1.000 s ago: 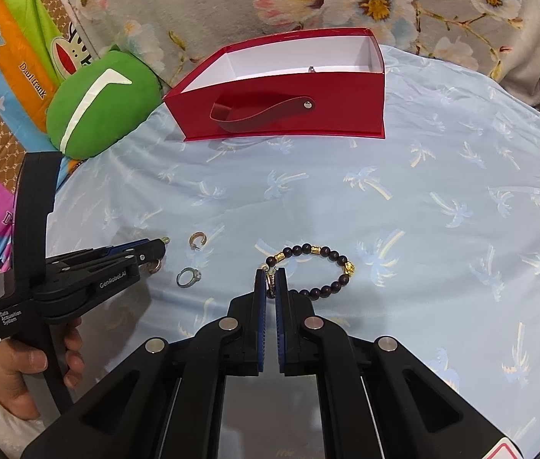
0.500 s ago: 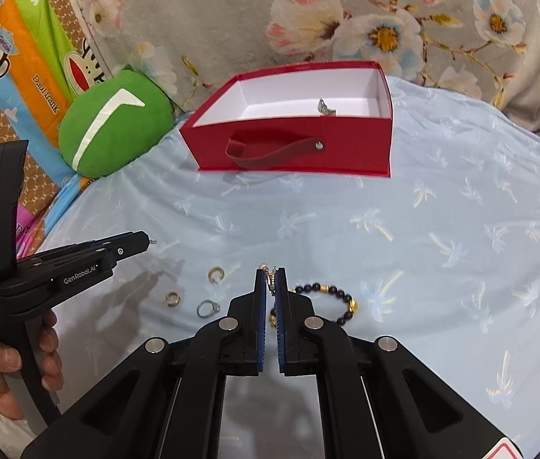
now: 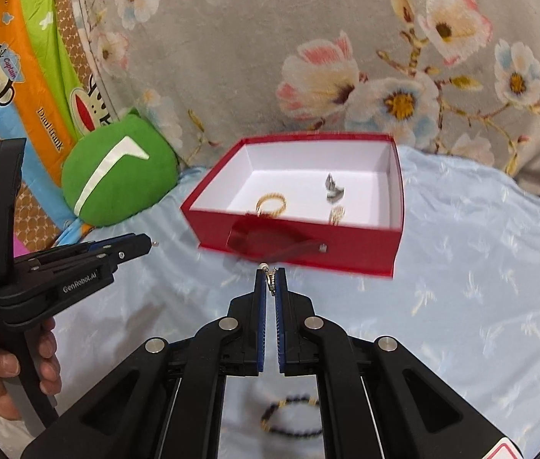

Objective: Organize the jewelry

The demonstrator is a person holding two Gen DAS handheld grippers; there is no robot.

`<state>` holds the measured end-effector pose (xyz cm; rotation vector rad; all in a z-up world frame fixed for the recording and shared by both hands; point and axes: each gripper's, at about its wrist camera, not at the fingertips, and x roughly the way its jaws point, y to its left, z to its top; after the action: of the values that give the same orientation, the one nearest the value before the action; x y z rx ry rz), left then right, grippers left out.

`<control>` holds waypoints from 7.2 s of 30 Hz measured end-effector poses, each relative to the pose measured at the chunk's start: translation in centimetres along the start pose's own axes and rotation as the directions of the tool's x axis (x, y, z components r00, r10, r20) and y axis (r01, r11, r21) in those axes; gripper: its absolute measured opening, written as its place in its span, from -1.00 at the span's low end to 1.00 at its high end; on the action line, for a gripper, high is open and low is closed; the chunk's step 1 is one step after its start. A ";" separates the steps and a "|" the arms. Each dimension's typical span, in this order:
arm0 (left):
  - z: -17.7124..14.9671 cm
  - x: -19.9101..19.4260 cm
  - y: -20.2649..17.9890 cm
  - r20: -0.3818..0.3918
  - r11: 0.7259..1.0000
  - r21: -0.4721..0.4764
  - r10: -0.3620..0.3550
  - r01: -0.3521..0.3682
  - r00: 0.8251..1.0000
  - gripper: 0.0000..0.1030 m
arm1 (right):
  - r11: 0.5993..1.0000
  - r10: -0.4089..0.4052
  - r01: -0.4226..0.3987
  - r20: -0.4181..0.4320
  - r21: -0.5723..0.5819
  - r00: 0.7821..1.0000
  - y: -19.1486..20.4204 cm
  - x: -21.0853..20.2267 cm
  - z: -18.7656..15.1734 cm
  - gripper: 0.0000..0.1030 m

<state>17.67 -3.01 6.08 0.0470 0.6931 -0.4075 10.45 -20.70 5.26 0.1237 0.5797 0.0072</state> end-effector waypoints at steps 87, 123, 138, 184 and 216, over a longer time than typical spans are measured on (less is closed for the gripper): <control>-5.5 2.6 2.6 -0.140 0.996 -0.047 0.071 -0.078 0.988 0.14 | 0.986 -0.127 0.144 -0.180 0.085 0.975 -5.3 1.0 -6.8 -0.37; -15.5 2.4 -0.5 -0.257 0.999 0.025 0.042 -0.037 0.966 -0.45 | 0.985 -0.109 0.145 -0.310 0.096 0.944 -3.4 3.1 -14.0 -0.86; -13.9 0.1 -1.3 -0.232 0.999 -0.021 -0.048 0.044 0.972 -0.66 | 0.989 -0.084 0.106 -0.204 0.099 0.975 -2.3 -1.1 -11.0 -0.86; 15.5 22.2 0.8 -0.092 0.992 0.066 0.113 -0.107 0.989 -0.66 | 1.000 0.006 -0.005 -0.176 0.002 0.984 -3.2 24.1 14.4 -0.86; 13.5 21.3 3.0 -0.055 0.983 -0.007 0.182 -0.182 0.982 0.33 | 0.998 -0.065 0.066 -0.082 0.007 0.995 -4.6 18.2 11.7 -0.63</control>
<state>41.88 -10.09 2.78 0.1096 0.7383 -0.2268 31.99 -25.81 4.47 0.1139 0.6651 -0.0542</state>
